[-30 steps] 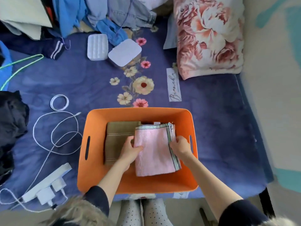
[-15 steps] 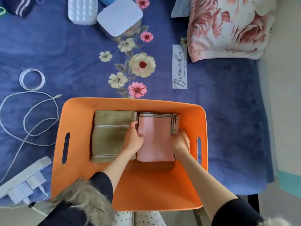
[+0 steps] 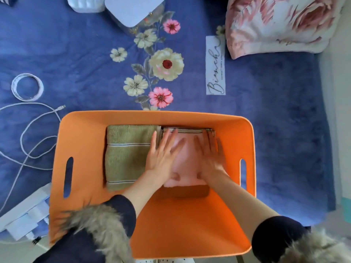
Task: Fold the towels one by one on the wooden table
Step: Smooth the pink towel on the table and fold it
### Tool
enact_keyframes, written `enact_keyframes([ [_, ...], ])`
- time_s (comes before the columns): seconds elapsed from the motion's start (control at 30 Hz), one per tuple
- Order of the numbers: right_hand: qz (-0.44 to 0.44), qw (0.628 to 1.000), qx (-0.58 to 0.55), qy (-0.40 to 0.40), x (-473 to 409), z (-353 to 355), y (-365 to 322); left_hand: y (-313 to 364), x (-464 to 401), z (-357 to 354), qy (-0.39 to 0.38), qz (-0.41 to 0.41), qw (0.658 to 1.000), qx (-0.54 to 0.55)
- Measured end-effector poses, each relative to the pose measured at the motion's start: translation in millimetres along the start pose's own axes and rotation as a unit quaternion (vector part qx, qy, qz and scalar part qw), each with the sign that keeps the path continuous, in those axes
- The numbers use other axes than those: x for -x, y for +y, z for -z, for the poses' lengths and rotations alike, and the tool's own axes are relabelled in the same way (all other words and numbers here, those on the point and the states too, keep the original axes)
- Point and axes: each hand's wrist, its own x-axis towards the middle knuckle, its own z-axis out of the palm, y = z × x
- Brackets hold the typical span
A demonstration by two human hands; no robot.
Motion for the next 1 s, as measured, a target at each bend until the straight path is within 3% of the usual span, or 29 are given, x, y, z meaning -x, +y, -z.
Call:
enact_keyframes([
  [0.27,0.018,0.999,0.011,-0.034,-15,-10,3,3,-16,1,-0.067,0.007,0.997,-0.030],
  [0.4,0.054,0.989,-0.140,-0.016,10,6,7,-4,-2,20,-0.084,-0.018,0.996,0.024],
  [0.5,0.094,0.982,-0.164,0.016,40,24,4,-5,16,40,-0.081,-0.033,0.995,0.051],
  [0.7,0.092,0.950,-0.247,0.165,113,61,5,9,73,88,-0.015,-0.024,0.990,0.135],
  [0.83,0.037,0.926,-0.263,0.268,170,88,21,26,108,127,0.075,-0.028,0.975,0.207],
  [1.0,-0.073,0.896,-0.297,0.321,241,97,50,53,132,186,0.154,-0.127,0.949,0.243],
])
